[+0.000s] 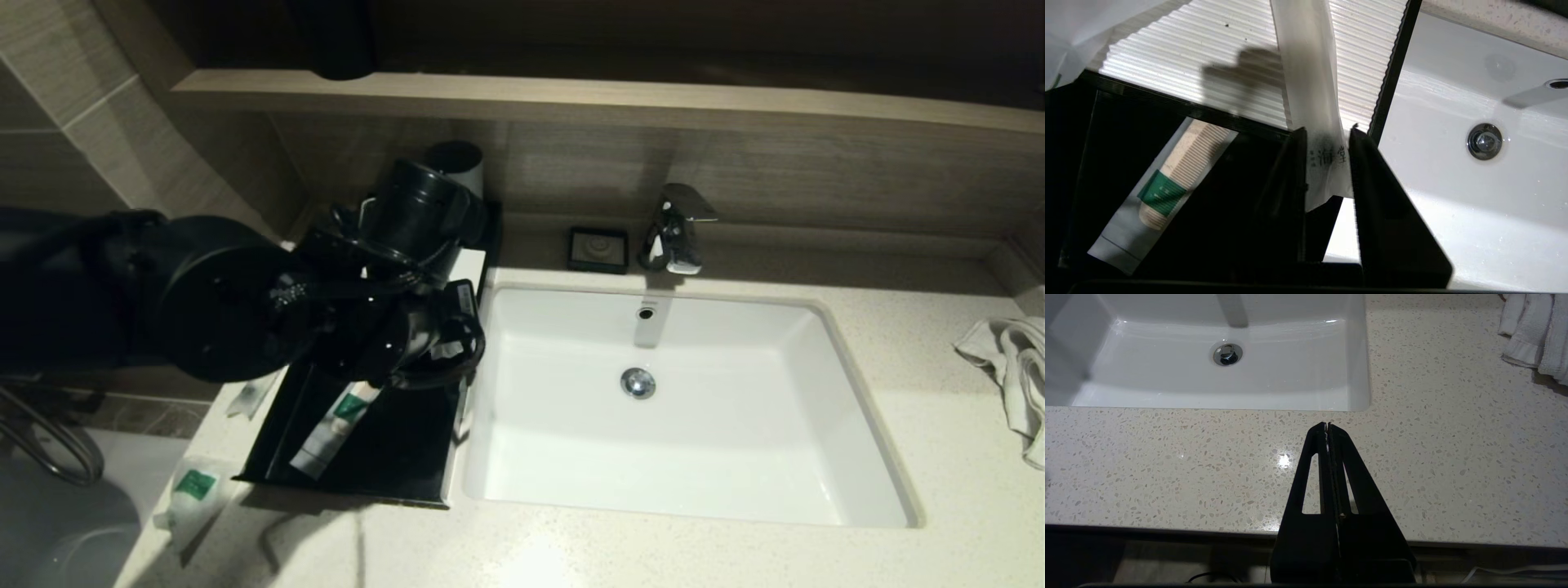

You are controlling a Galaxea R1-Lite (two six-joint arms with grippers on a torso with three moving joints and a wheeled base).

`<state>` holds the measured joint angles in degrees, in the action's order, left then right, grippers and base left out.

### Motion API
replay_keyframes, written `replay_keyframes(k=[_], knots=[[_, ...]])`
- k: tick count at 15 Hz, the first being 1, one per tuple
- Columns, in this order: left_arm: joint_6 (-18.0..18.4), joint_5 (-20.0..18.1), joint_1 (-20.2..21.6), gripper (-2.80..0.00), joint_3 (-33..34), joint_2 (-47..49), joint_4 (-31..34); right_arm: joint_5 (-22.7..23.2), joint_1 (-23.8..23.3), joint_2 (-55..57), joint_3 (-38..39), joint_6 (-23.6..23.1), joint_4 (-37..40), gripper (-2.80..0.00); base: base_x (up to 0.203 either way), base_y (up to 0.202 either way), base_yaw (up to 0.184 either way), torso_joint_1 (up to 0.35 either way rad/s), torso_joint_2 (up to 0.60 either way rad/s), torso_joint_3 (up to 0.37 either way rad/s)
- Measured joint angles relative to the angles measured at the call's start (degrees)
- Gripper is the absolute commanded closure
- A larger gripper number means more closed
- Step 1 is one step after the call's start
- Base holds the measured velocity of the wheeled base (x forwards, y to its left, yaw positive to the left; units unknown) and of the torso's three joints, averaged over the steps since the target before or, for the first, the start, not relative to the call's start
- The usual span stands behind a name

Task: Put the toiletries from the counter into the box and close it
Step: Pick up the bathroom toiletry

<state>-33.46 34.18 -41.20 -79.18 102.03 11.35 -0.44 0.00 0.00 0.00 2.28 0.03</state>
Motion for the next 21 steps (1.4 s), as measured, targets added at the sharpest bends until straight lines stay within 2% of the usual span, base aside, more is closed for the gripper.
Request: replay_keyframes(k=[11, 15, 21], knots=[[-1.6, 1.8, -0.7, -2.80, -0.1, 2.3, -1.4, 0.0, 0.0, 0.0, 0.0, 0.0, 0.0, 0.00, 0.000, 0.000, 0.000, 0.000, 0.00, 0.000], [-2.0, 3.8, -0.5, -2.80, -0.1, 3.1, -2.6, 0.0, 0.0, 0.0, 0.0, 0.0, 0.0, 0.00, 0.000, 0.000, 0.000, 0.000, 0.00, 0.000], [-2.1, 3.8, -0.4, -2.80, -0.1, 3.9, -2.8, 0.0, 0.0, 0.0, 0.0, 0.0, 0.0, 0.00, 0.000, 0.000, 0.000, 0.000, 0.00, 0.000]])
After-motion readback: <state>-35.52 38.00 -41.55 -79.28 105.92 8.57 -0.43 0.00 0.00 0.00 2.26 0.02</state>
